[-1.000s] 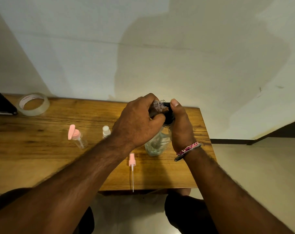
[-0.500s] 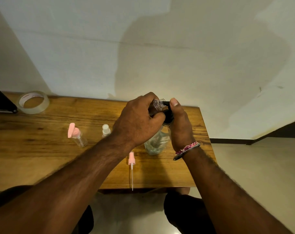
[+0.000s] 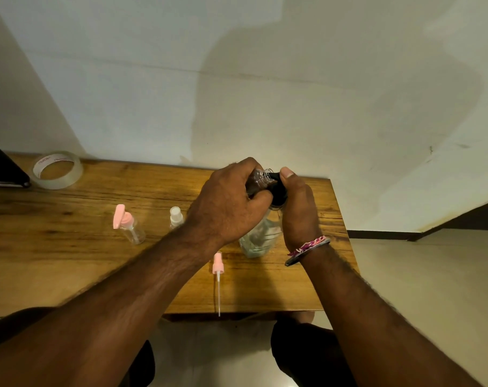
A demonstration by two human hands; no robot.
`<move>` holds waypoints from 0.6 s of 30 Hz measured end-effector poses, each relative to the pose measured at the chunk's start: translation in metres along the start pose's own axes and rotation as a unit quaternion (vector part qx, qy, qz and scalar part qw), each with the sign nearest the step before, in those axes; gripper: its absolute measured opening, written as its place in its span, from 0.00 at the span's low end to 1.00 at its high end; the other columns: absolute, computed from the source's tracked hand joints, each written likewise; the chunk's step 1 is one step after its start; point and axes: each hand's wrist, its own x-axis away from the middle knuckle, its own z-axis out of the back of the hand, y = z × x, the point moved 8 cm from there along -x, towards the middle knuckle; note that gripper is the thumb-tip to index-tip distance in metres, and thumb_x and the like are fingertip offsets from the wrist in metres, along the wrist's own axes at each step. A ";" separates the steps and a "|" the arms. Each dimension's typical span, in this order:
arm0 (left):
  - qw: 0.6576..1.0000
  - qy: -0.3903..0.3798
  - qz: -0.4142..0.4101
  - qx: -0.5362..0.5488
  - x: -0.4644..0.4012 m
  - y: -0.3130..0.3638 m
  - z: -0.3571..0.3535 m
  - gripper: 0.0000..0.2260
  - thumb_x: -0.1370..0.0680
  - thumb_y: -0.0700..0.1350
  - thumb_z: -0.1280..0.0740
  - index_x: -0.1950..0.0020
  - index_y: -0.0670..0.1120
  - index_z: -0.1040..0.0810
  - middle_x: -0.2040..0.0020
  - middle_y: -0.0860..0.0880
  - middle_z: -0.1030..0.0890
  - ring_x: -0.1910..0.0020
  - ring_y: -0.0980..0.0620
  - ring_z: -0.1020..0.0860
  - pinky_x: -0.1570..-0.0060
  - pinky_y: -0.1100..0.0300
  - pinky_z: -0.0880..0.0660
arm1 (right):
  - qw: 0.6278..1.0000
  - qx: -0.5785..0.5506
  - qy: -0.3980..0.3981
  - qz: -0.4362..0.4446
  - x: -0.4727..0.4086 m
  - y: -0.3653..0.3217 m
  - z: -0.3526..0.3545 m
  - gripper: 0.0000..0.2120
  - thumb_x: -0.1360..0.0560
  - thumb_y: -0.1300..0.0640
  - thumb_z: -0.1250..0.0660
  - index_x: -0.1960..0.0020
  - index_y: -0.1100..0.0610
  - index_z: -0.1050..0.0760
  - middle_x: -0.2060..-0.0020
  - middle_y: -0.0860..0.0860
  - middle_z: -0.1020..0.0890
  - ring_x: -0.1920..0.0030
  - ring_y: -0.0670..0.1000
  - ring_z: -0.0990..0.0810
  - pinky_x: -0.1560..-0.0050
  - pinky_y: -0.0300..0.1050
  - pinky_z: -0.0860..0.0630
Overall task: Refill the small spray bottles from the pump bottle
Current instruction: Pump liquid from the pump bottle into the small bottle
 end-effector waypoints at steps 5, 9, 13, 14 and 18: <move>1.000 0.005 -0.014 0.008 0.000 0.004 0.002 0.06 0.23 0.45 0.29 0.49 0.52 0.23 0.58 0.54 0.20 0.59 0.54 0.22 0.63 0.60 0.29 | 1.000 -0.007 -0.021 -0.002 0.002 0.000 -0.004 0.23 0.27 0.33 0.41 0.56 0.45 0.13 0.57 0.51 0.12 0.51 0.49 0.14 0.48 0.48 0.22; 1.000 0.007 -0.016 0.010 0.000 0.005 0.003 0.06 0.23 0.45 0.29 0.49 0.52 0.24 0.58 0.54 0.20 0.59 0.55 0.23 0.63 0.60 0.30 | 0.999 -0.001 -0.034 -0.004 0.005 0.000 -0.005 0.22 0.26 0.32 0.42 0.53 0.42 0.13 0.54 0.50 0.12 0.47 0.49 0.14 0.39 0.57 0.22; 1.000 0.006 -0.017 0.008 -0.001 0.004 0.004 0.05 0.23 0.46 0.29 0.49 0.52 0.23 0.58 0.55 0.20 0.59 0.55 0.22 0.62 0.60 0.29 | 0.998 -0.011 -0.056 -0.006 0.007 -0.001 -0.007 0.29 0.31 0.22 0.38 0.49 0.42 0.13 0.49 0.52 0.12 0.41 0.54 0.16 0.31 0.66 0.27; 1.000 0.008 -0.017 0.008 -0.001 0.004 0.004 0.05 0.23 0.46 0.29 0.49 0.52 0.23 0.58 0.55 0.20 0.59 0.55 0.22 0.62 0.60 0.29 | 0.998 -0.014 -0.059 -0.007 0.006 0.000 -0.007 0.30 0.32 0.21 0.38 0.49 0.42 0.14 0.49 0.53 0.12 0.41 0.55 0.16 0.31 0.67 0.27; 1.000 0.011 -0.022 0.004 0.000 0.004 0.004 0.05 0.23 0.46 0.29 0.49 0.53 0.23 0.58 0.54 0.20 0.59 0.54 0.22 0.62 0.58 0.27 | 0.999 -0.018 -0.049 -0.016 0.004 0.004 -0.005 0.25 0.25 0.29 0.40 0.49 0.46 0.13 0.49 0.56 0.13 0.41 0.59 0.16 0.32 0.70 0.28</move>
